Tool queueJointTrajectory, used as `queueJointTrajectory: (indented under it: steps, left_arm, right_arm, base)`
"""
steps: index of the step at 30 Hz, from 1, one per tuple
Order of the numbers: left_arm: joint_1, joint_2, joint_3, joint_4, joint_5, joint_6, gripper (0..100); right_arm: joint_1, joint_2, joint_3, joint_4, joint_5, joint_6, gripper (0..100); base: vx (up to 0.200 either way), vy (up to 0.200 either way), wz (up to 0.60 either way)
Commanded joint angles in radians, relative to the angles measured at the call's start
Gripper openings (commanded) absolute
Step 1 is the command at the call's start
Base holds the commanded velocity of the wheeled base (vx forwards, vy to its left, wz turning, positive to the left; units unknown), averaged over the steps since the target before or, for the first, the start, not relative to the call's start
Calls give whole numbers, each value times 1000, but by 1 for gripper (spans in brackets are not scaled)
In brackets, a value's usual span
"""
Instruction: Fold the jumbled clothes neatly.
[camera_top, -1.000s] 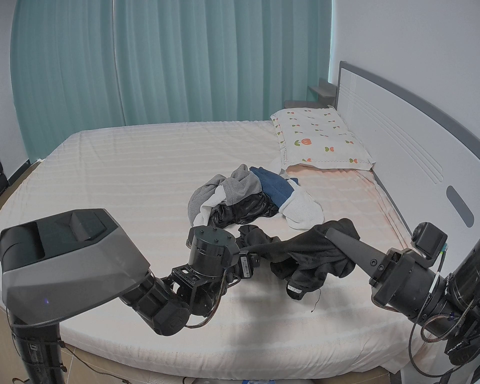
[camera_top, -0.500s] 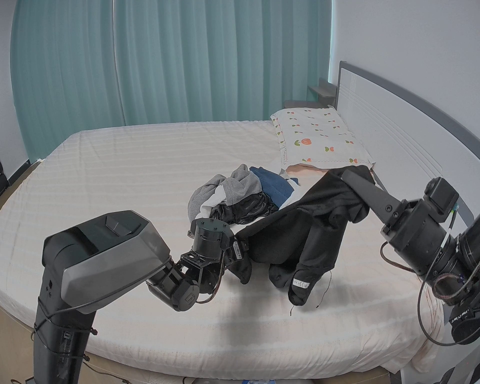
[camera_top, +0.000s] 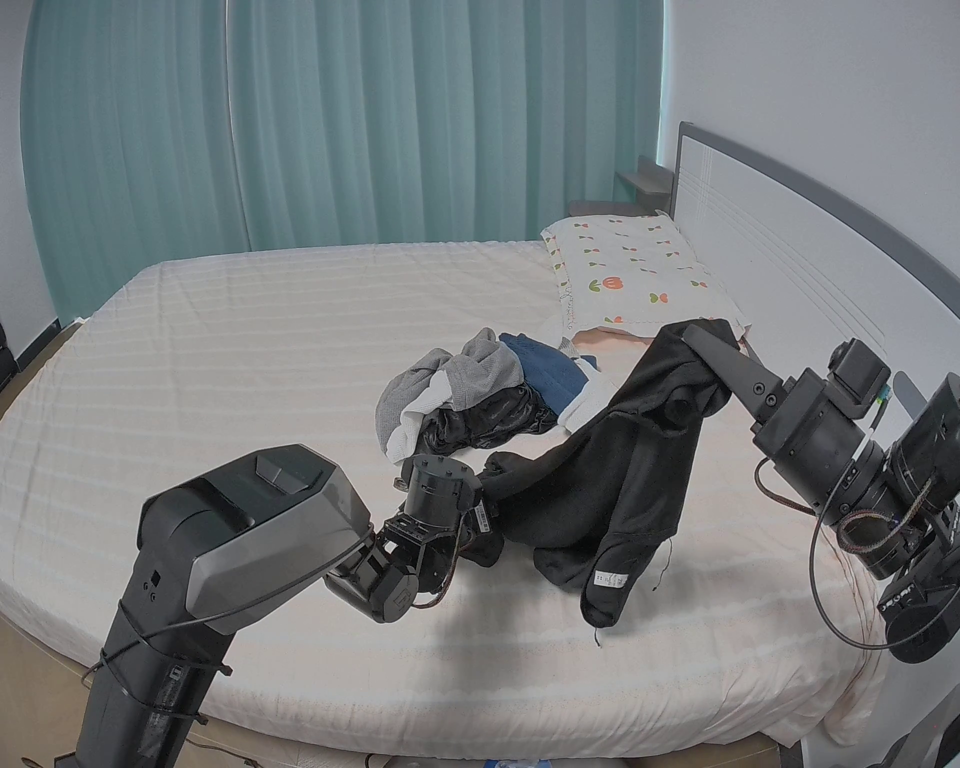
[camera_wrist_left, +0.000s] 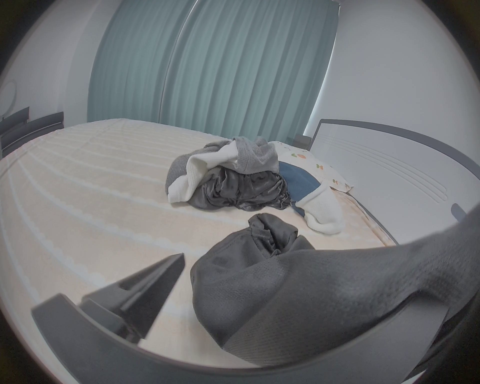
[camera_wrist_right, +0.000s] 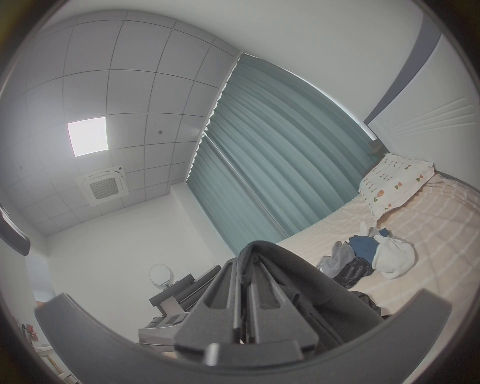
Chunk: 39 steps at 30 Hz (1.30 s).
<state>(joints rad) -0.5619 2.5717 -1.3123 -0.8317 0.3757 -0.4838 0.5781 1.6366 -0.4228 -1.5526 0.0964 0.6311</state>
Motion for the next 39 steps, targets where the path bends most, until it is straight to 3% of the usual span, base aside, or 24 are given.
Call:
queueJointTrajectory:
  steps: [1, 5, 9, 12, 17, 21, 30, 34, 39]
  left_arm:
    - [5, 10, 8, -7, -6, -15, 0]
    - [13, -4, 38, -10, -6, -44, 0]
    - [31, -105, 157, -23, -21, -56, 0]
    - [31, -237, 312, -21, -63, -104, 0]
    - [-3, -458, 482, -21, -163, -268, 0]
    - [-3, -622, 599, -18, -239, -283, 0]
    - [-4, -834, 751, -29, -242, -285, 0]
    - [-13, -866, 812, -30, -245, -289, 0]
    - [-13, -861, 821, -30, -253, -381, 0]
  right_arm:
    - [-14, 32, 12, -9, 2, 2, 0]
    - [-34, 34, 32, -8, 0, 4, 0]
    - [-63, 54, 48, -8, 3, 4, 0]
    - [-83, 95, 53, -8, 3, 2, 0]
    - [-87, 152, 82, -8, 2, -1, 0]
    - [-87, 183, 82, -8, -15, -2, 0]
    - [-92, 200, 105, -8, -73, -19, 0]
    - [-130, 187, 87, -8, -78, -24, 0]
    - [-142, 178, 78, -8, -80, -21, 0]
  base:
    - [0, 0, 0]
    - [0, 0, 0]
    - [0, 0, 0]
    - [0, 0, 0]
    - [0, 0, 0]
    - [0, 0, 0]
    - [0, 0, 0]
    - [0, 0, 0]
    - [0, 0, 0]
